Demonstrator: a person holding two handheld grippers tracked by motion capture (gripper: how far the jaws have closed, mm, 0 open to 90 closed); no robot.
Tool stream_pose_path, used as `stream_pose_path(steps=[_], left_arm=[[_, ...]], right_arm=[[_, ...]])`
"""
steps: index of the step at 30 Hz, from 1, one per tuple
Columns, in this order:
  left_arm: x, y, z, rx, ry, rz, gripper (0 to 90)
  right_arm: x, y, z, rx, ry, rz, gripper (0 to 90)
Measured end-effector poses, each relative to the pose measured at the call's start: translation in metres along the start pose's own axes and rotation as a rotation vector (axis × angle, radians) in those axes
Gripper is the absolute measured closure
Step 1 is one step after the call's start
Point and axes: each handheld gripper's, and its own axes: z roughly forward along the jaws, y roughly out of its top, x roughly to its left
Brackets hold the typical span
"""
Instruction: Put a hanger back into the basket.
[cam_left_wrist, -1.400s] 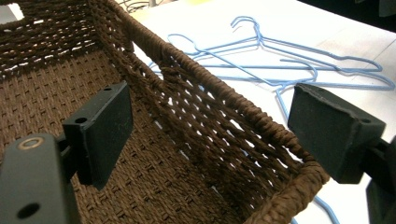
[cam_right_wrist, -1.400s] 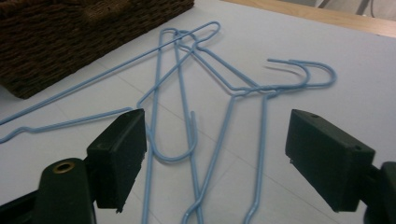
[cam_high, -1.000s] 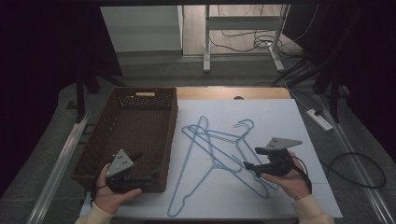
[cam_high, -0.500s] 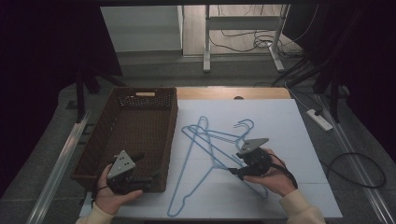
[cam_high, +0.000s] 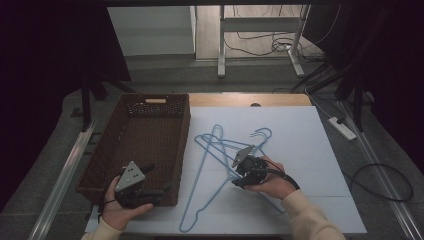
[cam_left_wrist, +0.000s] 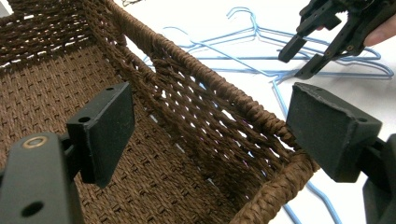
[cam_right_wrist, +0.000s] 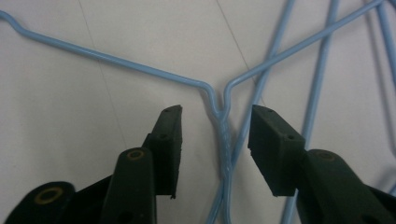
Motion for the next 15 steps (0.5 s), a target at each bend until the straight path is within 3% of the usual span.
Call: stream_pose_path(steps=[6, 13, 15], left_arm=[[0.000, 0.002, 0.000, -0.001, 0.003, 0.009, 16.3], [-0.001, 0.004, -0.001, -0.010, 0.007, 0.012, 16.4], [-0.001, 0.005, -0.002, -0.015, 0.009, 0.013, 16.3]], right_arm=[[-0.001, 0.006, 0.011, 0.073, -0.014, -0.031, 64.7], [-0.001, 0.011, 0.014, 0.110, -0.030, -0.039, 71.9], [0.002, 0.014, 0.017, 0.144, -0.035, -0.070, 75.9]])
